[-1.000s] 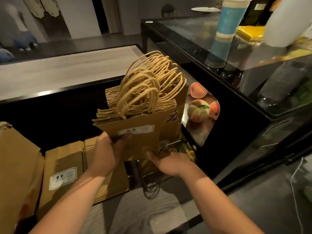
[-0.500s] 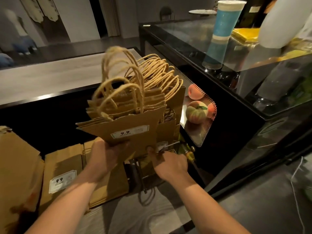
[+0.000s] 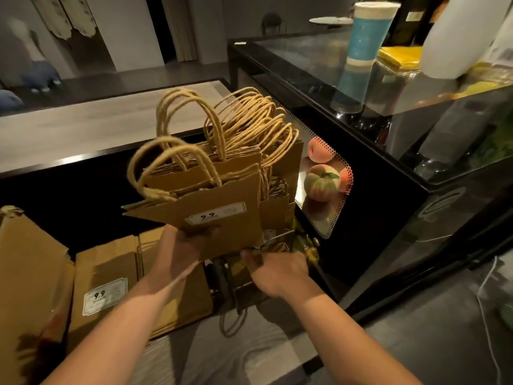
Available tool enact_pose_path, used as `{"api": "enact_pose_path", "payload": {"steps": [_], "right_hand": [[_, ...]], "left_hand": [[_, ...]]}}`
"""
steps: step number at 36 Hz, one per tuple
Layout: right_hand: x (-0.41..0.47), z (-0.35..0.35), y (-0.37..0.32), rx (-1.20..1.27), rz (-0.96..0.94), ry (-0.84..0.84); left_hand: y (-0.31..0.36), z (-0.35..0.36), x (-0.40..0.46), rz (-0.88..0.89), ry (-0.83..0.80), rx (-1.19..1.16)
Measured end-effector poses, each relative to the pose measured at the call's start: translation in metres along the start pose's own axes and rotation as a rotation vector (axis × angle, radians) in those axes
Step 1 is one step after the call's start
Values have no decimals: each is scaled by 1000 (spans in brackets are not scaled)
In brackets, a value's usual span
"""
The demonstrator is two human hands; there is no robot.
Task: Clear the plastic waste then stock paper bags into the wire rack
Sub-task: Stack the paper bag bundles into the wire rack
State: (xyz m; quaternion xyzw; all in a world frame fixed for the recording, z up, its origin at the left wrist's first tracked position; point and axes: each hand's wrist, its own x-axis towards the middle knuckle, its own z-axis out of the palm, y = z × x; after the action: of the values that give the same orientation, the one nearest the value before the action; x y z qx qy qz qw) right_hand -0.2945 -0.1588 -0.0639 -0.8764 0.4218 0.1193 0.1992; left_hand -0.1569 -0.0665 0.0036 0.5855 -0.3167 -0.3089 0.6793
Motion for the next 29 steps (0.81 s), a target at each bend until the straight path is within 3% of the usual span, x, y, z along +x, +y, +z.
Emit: {"api": "enact_pose_path", "payload": {"steps": [5, 10, 14, 16, 20, 29], "right_hand": [[-3, -3, 0, 88, 48, 3], [2, 21, 14, 399, 226, 73], [-10, -4, 2, 45, 4, 37], [-16, -15, 0, -68, 0, -70], [-16, -10, -1, -131, -10, -115], [-27, -24, 2, -165, -8, -180]], "left_hand": [[-4, -5, 1, 24, -29, 128], [-20, -2, -3, -3, 25, 378], [-24, 12, -7, -137, 47, 164], [-25, 16, -5, -270, 89, 51], [-24, 11, 2, -347, 36, 279], [-33, 4, 3, -367, 24, 244]]}}
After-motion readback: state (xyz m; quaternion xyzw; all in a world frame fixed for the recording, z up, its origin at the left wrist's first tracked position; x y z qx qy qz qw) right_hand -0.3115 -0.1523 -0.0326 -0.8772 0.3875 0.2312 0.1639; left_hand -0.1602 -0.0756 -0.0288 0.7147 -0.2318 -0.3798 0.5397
